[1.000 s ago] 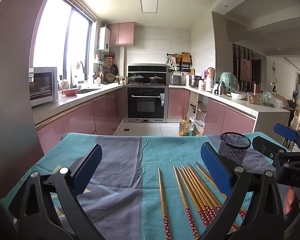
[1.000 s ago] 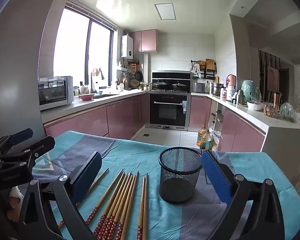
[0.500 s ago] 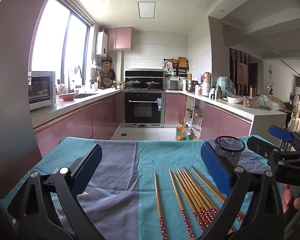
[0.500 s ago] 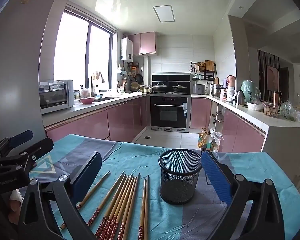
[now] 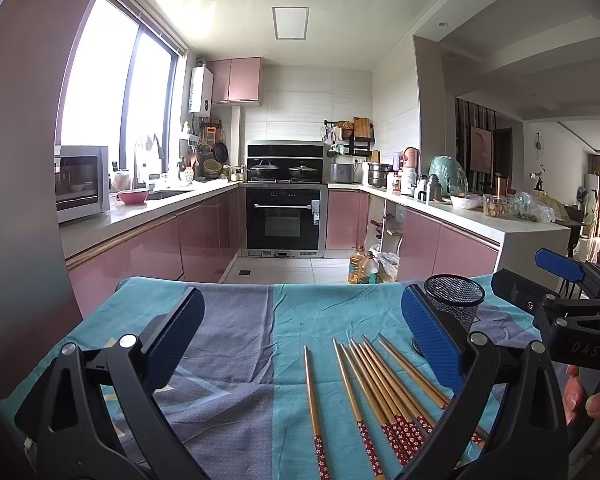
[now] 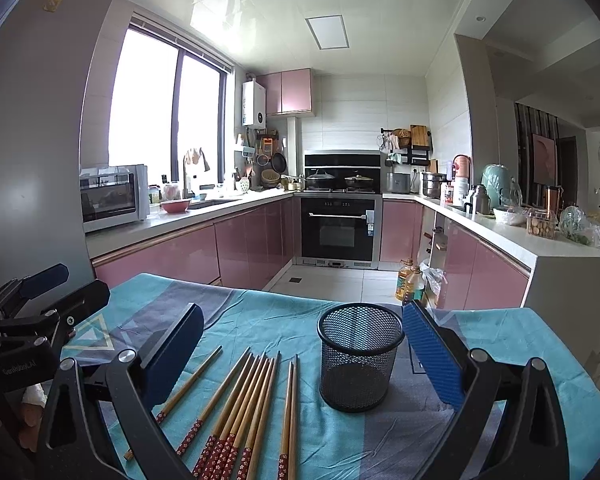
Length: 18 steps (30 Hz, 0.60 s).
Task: Organize utensils
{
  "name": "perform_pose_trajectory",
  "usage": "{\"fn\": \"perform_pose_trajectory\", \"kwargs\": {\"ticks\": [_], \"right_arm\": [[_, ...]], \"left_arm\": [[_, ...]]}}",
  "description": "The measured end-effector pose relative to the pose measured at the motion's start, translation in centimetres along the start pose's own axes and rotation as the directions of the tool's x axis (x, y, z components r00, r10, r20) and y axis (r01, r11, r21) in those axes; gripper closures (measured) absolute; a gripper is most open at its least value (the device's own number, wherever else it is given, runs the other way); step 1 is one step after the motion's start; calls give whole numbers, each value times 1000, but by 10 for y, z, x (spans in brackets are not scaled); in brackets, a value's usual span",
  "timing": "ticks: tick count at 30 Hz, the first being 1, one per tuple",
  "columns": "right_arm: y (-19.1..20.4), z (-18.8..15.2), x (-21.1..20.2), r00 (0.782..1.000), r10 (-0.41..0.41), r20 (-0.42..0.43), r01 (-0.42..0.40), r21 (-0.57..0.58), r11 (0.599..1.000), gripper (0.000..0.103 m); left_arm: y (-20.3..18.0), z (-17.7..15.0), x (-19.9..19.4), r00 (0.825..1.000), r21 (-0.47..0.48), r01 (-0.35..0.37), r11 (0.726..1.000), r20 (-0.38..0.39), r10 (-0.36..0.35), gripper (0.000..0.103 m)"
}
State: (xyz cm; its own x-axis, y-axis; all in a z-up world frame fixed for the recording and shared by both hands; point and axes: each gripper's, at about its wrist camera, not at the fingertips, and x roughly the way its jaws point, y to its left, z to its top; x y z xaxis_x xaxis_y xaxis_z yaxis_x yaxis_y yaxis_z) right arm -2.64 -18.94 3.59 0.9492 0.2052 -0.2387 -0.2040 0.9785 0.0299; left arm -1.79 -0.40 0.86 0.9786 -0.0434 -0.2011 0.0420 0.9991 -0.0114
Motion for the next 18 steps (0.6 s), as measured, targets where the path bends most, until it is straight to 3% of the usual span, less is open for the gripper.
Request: {"fn": "perform_pose_trajectory", "kwargs": {"ticks": [18], "right_arm": [[0, 2, -1, 1000, 4, 8, -4, -1, 1000, 7]], "left_arm": [[-1, -1, -2, 1000, -2, 0, 1000, 11, 0, 6]]}}
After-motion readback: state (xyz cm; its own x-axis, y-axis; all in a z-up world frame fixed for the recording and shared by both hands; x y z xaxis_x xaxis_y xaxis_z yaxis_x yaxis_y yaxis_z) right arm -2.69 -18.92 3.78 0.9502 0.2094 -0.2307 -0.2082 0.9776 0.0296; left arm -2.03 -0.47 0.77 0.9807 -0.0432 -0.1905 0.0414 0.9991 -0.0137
